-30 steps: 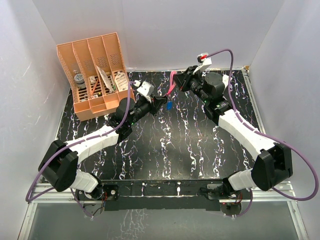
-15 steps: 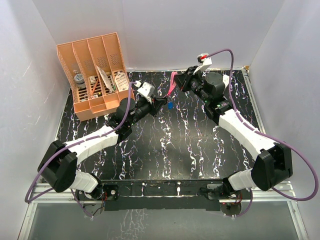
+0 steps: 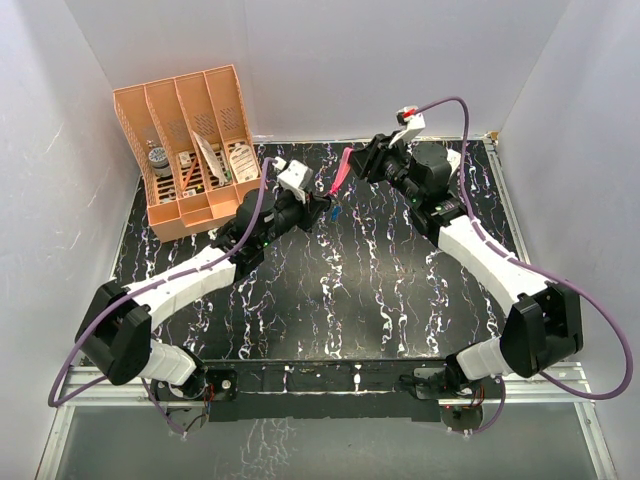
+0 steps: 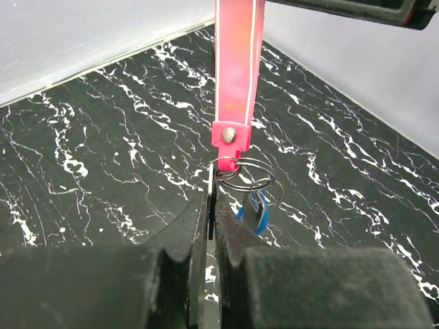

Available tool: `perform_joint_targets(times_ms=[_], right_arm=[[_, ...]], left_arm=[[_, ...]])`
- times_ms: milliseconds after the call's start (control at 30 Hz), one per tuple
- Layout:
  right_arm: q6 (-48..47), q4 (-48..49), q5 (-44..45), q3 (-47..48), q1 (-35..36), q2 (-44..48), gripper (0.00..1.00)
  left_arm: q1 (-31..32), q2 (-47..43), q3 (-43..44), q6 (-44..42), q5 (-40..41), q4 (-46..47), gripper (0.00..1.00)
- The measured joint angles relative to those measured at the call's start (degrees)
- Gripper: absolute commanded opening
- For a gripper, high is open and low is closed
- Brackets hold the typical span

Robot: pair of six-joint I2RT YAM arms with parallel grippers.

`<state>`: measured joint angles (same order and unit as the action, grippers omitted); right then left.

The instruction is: Put the keys on the keyring

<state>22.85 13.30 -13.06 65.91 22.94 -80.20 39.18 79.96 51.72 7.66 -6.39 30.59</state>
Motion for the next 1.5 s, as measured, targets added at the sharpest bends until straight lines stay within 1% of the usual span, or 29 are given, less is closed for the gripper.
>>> perform_joint_targets(times_ms=[167,267,400,600,833,933,1233,1500], right_arm=[[-0.09,-1.27,-0.26,0.00,-0.79,-0.20,0.37],[-0.26,-1.81,-0.35,0.04,-0.98,-0.20,0.37],[-0.66,-5.75,-0.44,2.08,-1.22,-0.74,0.39],[-2.49,-11.85,-3.02,7.89,-1.60,-4.63,0.40],[-4.50,-18.38,-7.76,10.97,-1.68,-8.98,0.41],[-5.01,-20.55,-9.29,11.23,-1.68,-9.42,0.42],[-5.86,-20.96,-10.45,11.15,-1.79,-8.68,0.40],[-5.75,-19.12,-10.27,9.16,-1.88,-2.89,0.40]], left_arm=[[0.00,0.02,3.21,0.26,1.14,-6.25,0.00],[0.00,0.11,4.74,0.48,1.55,-8.83,0.00],[0.00,0.46,6.45,0.94,1.92,-11.65,0.00],[0.00,1.20,9.05,1.60,2.05,-13.97,0.00],[0.00,1.77,11.34,2.47,2.16,-15.67,0.00],[0.00,2.69,12.87,2.73,2.25,-15.93,0.00],[0.00,5.25,15.08,3.10,2.60,-17.38,0.00],[0.00,5.88,15.52,3.37,3.69,-18.84,0.00]])
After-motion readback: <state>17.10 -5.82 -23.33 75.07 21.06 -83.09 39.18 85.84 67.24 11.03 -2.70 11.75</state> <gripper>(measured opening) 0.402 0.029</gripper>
